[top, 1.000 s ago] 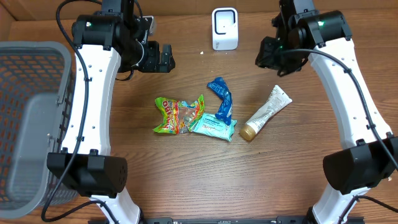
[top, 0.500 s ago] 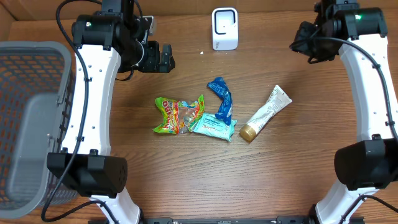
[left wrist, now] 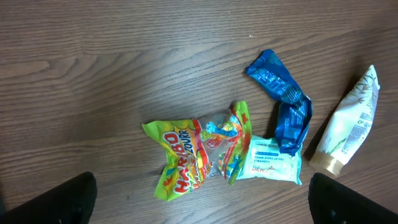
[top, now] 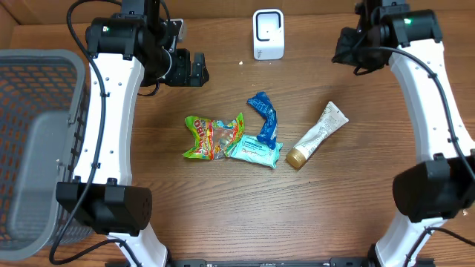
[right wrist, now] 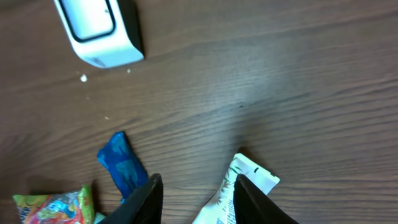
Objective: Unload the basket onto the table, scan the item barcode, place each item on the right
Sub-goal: 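Release the tube and raise the right gripper to the upper right, then lower the right gripper onto the white tube's upper end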
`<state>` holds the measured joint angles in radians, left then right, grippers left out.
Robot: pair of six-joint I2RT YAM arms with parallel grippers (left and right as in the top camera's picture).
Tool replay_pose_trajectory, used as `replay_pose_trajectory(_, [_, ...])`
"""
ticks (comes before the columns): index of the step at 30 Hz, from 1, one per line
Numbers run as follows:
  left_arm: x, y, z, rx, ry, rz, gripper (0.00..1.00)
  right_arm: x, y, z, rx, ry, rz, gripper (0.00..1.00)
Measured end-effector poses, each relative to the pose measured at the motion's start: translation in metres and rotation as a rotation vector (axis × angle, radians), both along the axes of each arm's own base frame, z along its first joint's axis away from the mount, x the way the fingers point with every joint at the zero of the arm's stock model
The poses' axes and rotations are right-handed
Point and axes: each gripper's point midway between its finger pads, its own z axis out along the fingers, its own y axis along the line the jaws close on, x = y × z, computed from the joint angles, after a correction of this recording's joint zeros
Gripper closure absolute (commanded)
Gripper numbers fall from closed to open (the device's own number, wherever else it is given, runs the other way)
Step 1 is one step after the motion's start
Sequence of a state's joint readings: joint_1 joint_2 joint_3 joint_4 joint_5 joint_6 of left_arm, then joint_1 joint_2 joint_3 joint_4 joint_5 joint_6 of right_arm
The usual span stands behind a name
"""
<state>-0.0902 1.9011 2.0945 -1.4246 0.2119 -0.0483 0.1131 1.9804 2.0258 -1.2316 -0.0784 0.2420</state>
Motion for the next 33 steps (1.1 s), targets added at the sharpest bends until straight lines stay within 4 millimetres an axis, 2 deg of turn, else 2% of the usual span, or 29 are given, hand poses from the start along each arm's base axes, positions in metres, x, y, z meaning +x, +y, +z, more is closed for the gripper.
replay_pose_trajectory(6, [0.000,0.000,0.000,0.000,0.000,0.000,0.00,0.002,0.002,-0.026,0.001,0.060,0.011,0.64])
replay_pose_trajectory(13, [0.000,0.000,0.000,0.000,0.000,0.000,0.00,0.008,0.004,-0.026,0.007,0.038,0.023,0.63])
replay_pose_trajectory(17, [0.000,0.000,0.000,0.000,0.000,0.000,0.00,0.009,0.009,-0.031,0.021,0.050,0.046,0.56])
replay_pose_trajectory(22, [0.000,0.000,0.000,0.000,0.000,0.000,0.00,0.004,0.015,-0.068,0.023,0.154,0.061,0.53])
replay_pose_trajectory(27, [0.000,0.000,0.000,0.000,0.000,0.000,0.00,-0.018,0.016,-0.116,0.015,0.344,0.065,0.53])
replay_pose_trajectory(33, [0.000,0.000,0.000,0.000,0.000,0.000,0.00,-0.034,0.015,-0.155,0.003,0.480,0.074,0.53])
